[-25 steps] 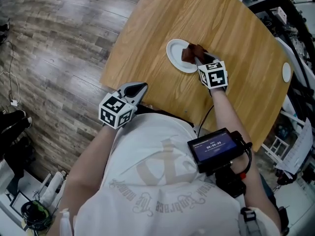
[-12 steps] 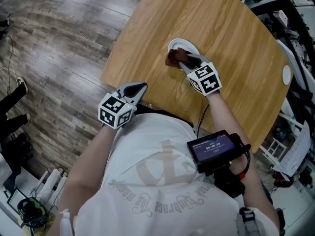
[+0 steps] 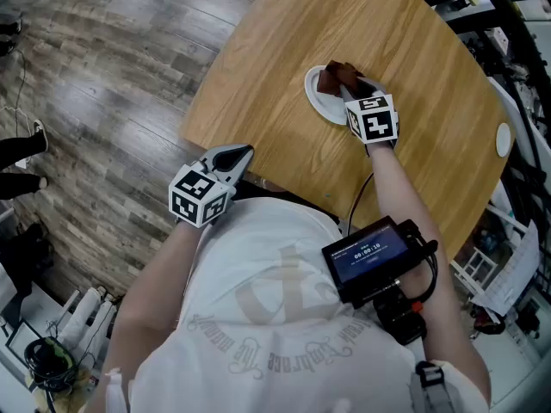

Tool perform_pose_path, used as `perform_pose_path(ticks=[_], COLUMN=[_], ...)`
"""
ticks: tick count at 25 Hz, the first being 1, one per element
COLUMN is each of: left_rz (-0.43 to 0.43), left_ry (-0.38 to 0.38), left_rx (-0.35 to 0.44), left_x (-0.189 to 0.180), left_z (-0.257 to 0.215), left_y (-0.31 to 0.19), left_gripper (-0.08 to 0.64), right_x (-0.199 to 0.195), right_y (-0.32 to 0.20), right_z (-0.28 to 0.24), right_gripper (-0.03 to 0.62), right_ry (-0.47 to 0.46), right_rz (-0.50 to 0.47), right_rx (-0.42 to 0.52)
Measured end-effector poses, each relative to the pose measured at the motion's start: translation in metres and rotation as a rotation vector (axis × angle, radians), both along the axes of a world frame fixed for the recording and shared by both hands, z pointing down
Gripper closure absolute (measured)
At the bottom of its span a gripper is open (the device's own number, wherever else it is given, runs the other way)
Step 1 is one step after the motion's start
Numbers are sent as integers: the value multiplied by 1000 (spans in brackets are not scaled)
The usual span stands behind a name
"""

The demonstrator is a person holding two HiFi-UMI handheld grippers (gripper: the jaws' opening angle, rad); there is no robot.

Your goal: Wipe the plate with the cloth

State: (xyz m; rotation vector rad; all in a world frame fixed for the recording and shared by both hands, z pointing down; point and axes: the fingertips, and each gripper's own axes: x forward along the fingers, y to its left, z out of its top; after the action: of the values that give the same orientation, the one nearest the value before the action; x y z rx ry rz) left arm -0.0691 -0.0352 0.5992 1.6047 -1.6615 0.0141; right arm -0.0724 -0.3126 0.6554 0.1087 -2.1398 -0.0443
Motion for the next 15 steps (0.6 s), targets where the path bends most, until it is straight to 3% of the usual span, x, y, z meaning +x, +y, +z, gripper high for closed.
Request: perform_pose_path(ticks=[4,7,10,15], left_rz=[0,0,4,-14], left_ry=[3,5,2,0], left_rx=[4,10,10,1], left_x=[0,-1,-1,-4], left_z=[0,0,-1,-3], left_y=[-2,-5,-5,3], left_gripper=[549,549,549,549], right_x=[-8,-14,-17,-34], right_y=[18,53,73,54], right_z=[-1,0,0,-3], right_gripper=[460,461,460,460], right_ry=[-8,-23,-24,-32], right_rz=[-47,-158,-250,-208], right_rx=[-40,-123,-145,-74])
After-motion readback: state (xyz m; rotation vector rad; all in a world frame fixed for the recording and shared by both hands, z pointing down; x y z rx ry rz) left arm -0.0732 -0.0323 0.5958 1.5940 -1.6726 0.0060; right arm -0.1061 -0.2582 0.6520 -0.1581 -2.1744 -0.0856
